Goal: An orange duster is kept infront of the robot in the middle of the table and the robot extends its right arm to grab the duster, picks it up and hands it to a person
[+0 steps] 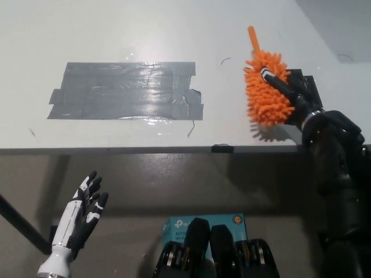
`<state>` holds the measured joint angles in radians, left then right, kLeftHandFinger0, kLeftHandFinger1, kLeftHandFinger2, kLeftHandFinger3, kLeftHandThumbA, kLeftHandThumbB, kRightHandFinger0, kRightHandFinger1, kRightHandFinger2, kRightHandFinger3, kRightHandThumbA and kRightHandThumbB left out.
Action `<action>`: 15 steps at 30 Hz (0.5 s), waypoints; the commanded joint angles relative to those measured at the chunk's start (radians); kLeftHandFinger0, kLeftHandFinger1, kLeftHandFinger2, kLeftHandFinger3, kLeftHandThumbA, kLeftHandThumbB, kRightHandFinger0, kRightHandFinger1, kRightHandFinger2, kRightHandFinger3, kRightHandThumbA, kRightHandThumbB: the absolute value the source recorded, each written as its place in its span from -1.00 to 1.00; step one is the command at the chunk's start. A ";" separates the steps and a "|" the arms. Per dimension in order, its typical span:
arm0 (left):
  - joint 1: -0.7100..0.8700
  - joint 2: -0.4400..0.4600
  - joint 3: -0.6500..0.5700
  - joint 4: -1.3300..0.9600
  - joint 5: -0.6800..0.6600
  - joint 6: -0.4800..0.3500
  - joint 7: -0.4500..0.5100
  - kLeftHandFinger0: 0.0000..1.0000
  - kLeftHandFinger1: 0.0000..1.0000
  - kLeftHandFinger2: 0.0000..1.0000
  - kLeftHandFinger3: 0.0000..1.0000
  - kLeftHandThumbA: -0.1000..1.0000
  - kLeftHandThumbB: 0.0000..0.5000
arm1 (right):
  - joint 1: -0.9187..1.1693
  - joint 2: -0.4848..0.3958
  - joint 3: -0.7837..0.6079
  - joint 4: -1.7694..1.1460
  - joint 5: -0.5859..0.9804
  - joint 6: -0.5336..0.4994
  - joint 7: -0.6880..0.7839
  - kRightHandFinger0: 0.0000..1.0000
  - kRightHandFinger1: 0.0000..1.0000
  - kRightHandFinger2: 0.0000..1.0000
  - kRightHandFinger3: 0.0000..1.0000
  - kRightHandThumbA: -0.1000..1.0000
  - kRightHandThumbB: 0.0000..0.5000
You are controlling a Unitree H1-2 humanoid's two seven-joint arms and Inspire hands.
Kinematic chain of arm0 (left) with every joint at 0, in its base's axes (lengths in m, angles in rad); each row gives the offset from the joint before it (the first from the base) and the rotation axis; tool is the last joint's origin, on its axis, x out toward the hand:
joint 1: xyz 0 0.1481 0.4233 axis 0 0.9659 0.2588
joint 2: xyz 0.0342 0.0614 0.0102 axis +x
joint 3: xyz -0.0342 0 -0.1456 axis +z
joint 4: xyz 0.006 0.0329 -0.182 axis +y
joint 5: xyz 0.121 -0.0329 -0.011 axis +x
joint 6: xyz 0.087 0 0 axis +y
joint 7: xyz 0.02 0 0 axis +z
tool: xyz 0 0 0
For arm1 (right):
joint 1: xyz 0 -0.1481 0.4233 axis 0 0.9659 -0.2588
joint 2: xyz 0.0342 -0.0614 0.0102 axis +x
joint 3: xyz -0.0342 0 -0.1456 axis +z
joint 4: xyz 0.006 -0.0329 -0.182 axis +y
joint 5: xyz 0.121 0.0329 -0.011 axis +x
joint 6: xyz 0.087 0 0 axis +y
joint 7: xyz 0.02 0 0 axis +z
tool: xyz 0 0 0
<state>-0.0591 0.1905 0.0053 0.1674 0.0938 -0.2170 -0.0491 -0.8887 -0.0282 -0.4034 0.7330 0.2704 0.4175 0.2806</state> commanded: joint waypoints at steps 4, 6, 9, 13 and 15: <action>-0.022 -0.008 0.012 -0.019 -0.017 -0.025 0.011 0.96 1.00 1.00 1.00 0.62 -0.65 | -0.088 0.093 -0.018 -0.091 0.410 0.053 -0.009 -1.00 -0.37 0.23 0.88 -1.00 -0.56; -0.024 -0.007 0.011 -0.013 -0.013 -0.030 0.012 0.94 1.00 1.00 1.00 0.58 -0.64 | -0.095 0.096 -0.021 -0.070 0.403 0.053 -0.001 -1.00 -0.37 0.23 0.88 -1.00 -0.60; -0.018 -0.007 0.010 -0.020 -0.005 -0.020 0.014 0.95 1.00 1.00 1.00 0.51 -0.61 | -0.103 0.096 -0.015 -0.040 0.426 0.053 -0.010 -1.00 -0.37 0.26 0.90 -1.00 -0.58; -0.022 -0.008 0.008 -0.024 -0.004 -0.012 0.014 0.96 1.00 1.00 1.00 0.49 -0.61 | -0.120 0.094 -0.009 -0.001 0.454 0.053 -0.021 -1.00 -0.42 0.26 1.00 -1.00 -0.54; -0.026 -0.010 0.007 -0.021 -0.001 -0.015 0.016 0.94 1.00 1.00 1.00 0.47 -0.59 | -0.126 0.089 -0.001 0.021 0.449 0.053 -0.020 -1.00 -0.48 0.22 1.00 -1.00 -0.57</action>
<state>-0.0596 0.1890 0.0055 0.1697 0.0940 -0.2164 -0.0488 -0.8981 0.0566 -0.4044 0.7441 0.5273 0.4527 0.2677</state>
